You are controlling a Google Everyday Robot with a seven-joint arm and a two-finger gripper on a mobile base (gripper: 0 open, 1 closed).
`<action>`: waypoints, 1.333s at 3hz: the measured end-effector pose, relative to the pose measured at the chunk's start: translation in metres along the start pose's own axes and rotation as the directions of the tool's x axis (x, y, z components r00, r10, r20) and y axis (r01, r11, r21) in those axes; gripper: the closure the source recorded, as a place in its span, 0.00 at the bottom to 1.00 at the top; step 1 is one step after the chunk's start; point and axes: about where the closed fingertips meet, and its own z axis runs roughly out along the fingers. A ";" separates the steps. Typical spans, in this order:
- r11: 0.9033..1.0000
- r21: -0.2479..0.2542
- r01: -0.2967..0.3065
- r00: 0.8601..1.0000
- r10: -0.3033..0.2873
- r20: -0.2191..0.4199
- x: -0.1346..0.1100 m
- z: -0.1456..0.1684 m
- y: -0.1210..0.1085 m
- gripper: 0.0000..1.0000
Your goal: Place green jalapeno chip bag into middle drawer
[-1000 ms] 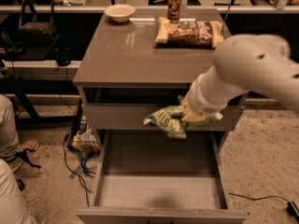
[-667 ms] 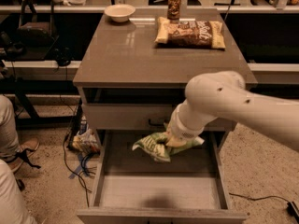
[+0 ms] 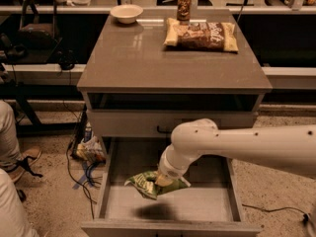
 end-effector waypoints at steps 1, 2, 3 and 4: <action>0.993 0.027 -0.114 0.993 0.114 0.030 -0.003 0.051 -0.007 0.82; 0.972 0.072 -0.224 0.973 0.218 0.079 -0.004 0.079 -0.020 0.59; 0.950 0.101 -0.296 0.950 0.282 0.133 -0.001 0.089 -0.031 0.36; 0.933 0.104 -0.345 0.928 0.323 0.188 0.000 0.096 -0.038 0.05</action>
Offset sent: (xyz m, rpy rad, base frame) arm 0.0432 0.0375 -0.1026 0.1100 -0.0352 -0.4063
